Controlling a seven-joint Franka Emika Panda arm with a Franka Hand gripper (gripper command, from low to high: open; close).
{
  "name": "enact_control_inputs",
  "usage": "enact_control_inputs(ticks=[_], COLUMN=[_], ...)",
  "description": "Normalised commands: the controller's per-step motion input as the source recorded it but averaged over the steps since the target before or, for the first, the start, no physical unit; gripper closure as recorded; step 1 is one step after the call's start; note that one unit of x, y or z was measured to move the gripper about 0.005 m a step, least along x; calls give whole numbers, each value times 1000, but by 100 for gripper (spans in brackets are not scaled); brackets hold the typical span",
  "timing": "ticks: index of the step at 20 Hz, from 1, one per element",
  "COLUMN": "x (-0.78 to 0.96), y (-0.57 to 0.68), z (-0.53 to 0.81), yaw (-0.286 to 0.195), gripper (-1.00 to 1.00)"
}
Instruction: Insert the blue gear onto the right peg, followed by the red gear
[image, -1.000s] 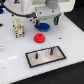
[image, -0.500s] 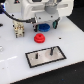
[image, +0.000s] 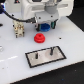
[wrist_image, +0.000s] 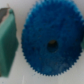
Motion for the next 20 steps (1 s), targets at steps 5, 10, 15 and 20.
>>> enact_control_inputs(ticks=[5, 10, 15, 20], x=[-82, 162, 375, 593], y=[-28, -8, -13, -76], z=[-28, 302, 498, 497], yaw=[0, 0, 0, 0], gripper=[100, 100, 100, 100])
